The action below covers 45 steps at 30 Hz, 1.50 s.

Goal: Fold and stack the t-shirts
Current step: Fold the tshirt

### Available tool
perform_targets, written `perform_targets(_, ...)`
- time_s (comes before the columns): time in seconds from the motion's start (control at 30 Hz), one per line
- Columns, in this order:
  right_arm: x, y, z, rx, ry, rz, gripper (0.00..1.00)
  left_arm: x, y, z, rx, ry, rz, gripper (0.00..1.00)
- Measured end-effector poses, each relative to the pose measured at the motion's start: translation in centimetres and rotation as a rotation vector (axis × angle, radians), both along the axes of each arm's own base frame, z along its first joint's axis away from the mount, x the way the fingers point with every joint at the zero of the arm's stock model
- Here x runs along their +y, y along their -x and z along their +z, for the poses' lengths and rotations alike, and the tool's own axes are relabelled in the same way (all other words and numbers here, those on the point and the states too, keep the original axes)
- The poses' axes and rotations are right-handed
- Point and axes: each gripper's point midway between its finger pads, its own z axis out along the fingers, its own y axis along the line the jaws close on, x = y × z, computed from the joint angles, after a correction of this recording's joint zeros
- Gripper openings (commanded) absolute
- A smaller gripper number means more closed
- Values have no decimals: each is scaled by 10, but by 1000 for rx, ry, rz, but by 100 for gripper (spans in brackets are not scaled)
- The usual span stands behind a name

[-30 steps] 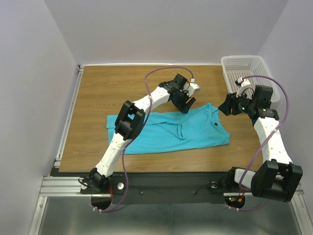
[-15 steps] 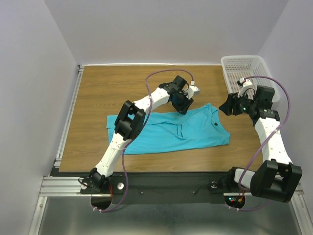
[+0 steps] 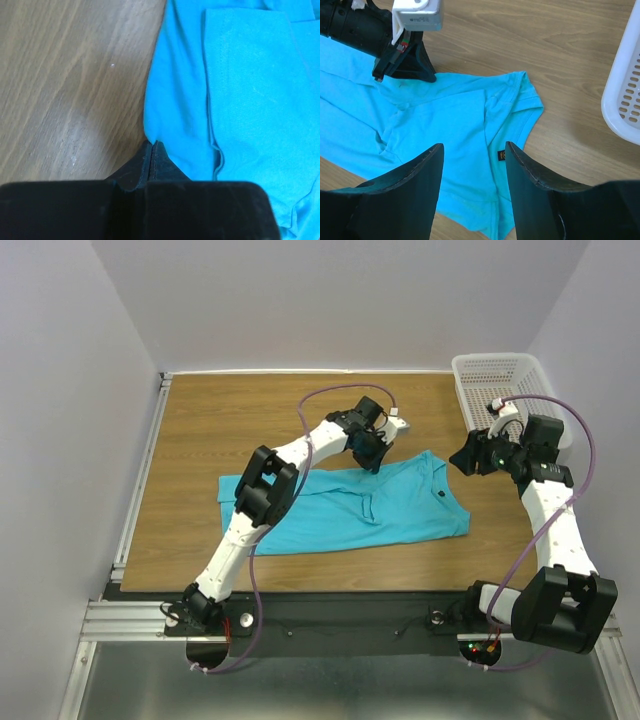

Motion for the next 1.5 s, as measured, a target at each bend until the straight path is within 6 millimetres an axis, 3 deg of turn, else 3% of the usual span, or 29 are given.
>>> perform_targets(0.13, 0, 0, 0, 0, 0, -1, 58, 10, -16, 1, 7, 6, 82, 0)
perform_targets(0.23, 0, 0, -1, 1, 0, -1, 58, 30, -43, 4, 18, 25, 190, 0)
perform_targets(0.4, -1, 3, -8, 18, -4, -7, 58, 99, -115, 12, 15, 85, 463, 0)
perform_targets(0.5, -1, 3, -9, 19, -5, -7, 57, 160, -160, 14, 8, 107, 678, 0)
perform_targets(0.6, -1, 3, -9, 19, -4, -7, 57, 216, -183, 8, 18, 117, 863, 0)
perform_targets(0.7, -1, 3, -9, 21, -6, -6, 57, 270, -183, 3, 61, 143, 1042, 0)
perform_targets(0.83, 2, 3, -11, 27, -22, 18, 57, 326, -164, 2, 107, 155, 1225, 0)
perform_targets(1.0, 15, 3, -22, 54, -64, 103, 59, 365, -156, 2, 121, 176, 1360, 0)
perform_targets(1.07, 24, 5, -30, 70, -70, 153, 59, 370, -156, 3, 116, 186, 1370, 17)
perform_targets(1.1, 33, 6, -33, 77, -67, 192, 61, 368, -158, 5, 114, 199, 1362, 34)
perform_targets(1.13, 43, 8, -37, 85, -61, 232, 61, 366, -159, 6, 110, 204, 1351, 39)
perform_targets(1.23, 85, 18, -50, 111, -34, 384, 61, 362, -165, 17, 96, 220, 1324, 50)
perform_targets(1.33, 140, 35, -63, 153, -11, 579, 61, 362, -175, 35, 46, 233, 1309, 62)
perform_targets(1.4, 171, 38, -66, 166, -1, 677, 61, 369, -178, 56, -14, 229, 1320, 70)
perform_targets(1.5, 218, 45, -87, 265, -15, 765, 64, 383, -173, 92, -115, 214, 1357, 78)
